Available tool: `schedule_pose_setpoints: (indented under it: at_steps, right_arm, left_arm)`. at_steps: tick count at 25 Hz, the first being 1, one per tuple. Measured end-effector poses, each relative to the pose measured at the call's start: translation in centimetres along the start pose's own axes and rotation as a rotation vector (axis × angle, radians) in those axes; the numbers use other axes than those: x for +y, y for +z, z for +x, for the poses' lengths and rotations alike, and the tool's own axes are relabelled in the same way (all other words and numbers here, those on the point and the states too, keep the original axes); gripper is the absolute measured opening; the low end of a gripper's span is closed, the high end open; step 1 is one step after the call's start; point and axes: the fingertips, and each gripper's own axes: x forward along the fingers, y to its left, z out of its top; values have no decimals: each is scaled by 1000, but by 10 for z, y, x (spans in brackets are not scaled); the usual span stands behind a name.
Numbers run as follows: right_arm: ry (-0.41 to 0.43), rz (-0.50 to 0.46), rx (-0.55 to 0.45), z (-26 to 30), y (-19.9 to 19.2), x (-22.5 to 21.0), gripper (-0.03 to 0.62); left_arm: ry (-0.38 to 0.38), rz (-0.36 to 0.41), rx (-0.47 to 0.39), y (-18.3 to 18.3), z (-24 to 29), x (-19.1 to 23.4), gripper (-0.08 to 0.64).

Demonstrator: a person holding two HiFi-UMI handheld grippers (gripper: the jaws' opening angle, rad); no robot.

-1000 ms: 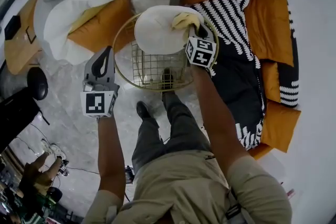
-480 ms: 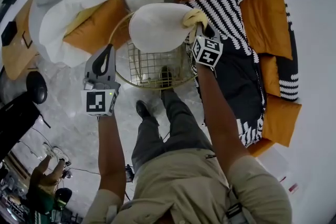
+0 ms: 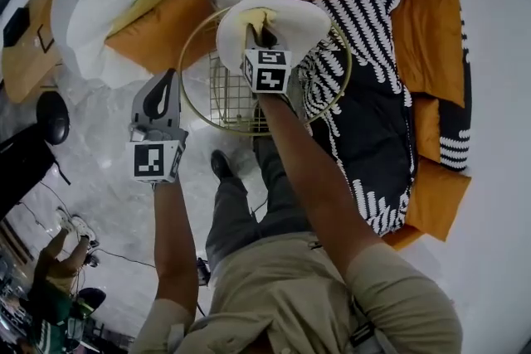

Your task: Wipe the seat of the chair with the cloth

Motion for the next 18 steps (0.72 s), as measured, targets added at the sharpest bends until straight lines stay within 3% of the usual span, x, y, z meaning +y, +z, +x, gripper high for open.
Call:
schedule_pose_setpoints:
  at_steps: [4, 9, 14, 18]
  right_arm:
    - [80, -12, 14, 13, -3, 47, 52]
    - [94, -43, 25, 13, -8, 54, 52]
    - [34, -37, 40, 5, -18, 9, 52]
    - [-86, 45, 68, -8, -33, -70, 52]
  left_arm:
    - [36, -40, -28, -1, -7, 12, 14]
    - [41, -52, -53, -2, -7, 17, 14]
    - [20, -62, -51, 1, 4, 9, 14]
    - [-4, -53, -49, 4, 15, 3, 14]
